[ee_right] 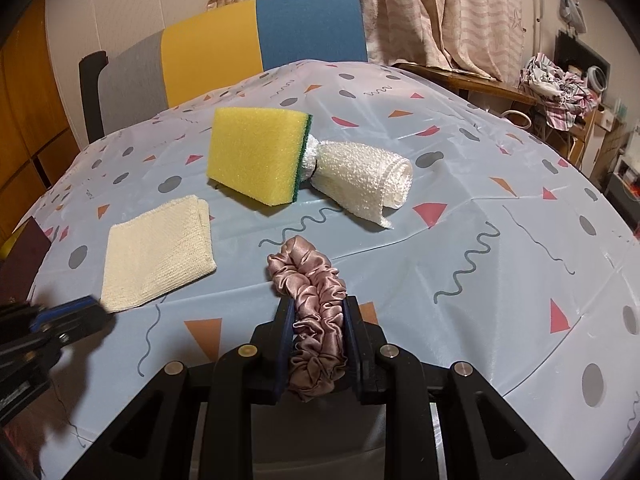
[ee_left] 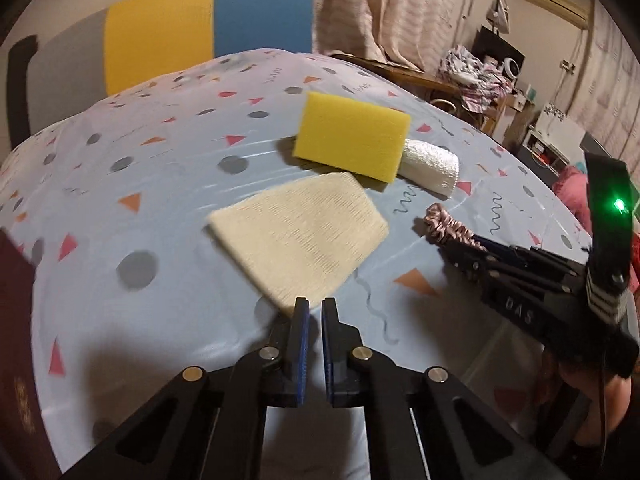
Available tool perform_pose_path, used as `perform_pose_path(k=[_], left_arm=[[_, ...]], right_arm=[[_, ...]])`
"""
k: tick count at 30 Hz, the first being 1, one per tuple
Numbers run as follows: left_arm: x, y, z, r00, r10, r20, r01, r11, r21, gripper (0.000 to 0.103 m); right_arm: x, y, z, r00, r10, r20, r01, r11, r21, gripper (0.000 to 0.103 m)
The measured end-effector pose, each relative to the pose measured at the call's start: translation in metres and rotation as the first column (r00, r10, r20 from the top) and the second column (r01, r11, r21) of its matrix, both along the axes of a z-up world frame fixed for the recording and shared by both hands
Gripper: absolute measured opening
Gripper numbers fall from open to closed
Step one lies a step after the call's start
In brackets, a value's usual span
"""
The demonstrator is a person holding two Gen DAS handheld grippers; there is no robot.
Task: Organize rigid objects
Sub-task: 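Reach the left gripper to the beige knit cloth and grasp it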
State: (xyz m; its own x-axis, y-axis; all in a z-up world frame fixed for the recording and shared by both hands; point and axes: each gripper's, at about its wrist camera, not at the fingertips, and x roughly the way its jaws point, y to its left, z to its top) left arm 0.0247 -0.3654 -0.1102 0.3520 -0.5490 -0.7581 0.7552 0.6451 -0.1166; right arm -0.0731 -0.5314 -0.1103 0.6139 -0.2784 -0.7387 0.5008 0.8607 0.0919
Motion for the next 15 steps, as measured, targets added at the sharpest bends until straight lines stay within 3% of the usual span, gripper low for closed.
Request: perform_pose_path(k=[1,3,5,7,10,12,15], left_arm=[[0.001,0.002,0.000,1.000,0.001,-0.012,-0.002,1.000,-0.013,0.009],[0.006,0.002,0.002,0.999,0.002,-0.041,-0.003,0.999,-0.036,0.034],[0.013,-0.009,0.007,1.000,-0.003,-0.019,0.003,1.000,-0.012,0.071],[0.017,-0.025,0.007,0.999,-0.042,0.001,0.042,0.998,0.047,0.091],[0.025,-0.053,0.003,0.989,-0.130,0.072,0.116,0.977,0.177,0.092],[0.029,-0.064,0.004,0.978,-0.165,0.128,0.135,0.967,0.216,0.093],[0.040,-0.080,-0.003,0.966,-0.226,0.122,0.188,0.946,0.263,0.096]], right_arm=[[0.000,0.000,0.000,1.000,0.000,-0.001,0.000,1.000,-0.001,0.023],[0.000,0.001,0.000,1.000,0.000,-0.001,0.000,1.000,-0.003,0.023],[0.000,0.001,0.000,1.000,0.000,0.000,0.000,1.000,-0.001,0.023],[0.000,0.001,0.000,1.000,-0.001,0.001,0.001,1.000,0.001,0.023],[-0.001,0.000,0.000,1.000,-0.001,0.008,0.001,1.000,0.011,0.023],[-0.002,-0.001,0.000,1.000,-0.001,0.013,0.001,1.000,0.019,0.023],[-0.003,-0.003,0.000,1.000,-0.001,0.020,0.000,1.000,0.030,0.024]])
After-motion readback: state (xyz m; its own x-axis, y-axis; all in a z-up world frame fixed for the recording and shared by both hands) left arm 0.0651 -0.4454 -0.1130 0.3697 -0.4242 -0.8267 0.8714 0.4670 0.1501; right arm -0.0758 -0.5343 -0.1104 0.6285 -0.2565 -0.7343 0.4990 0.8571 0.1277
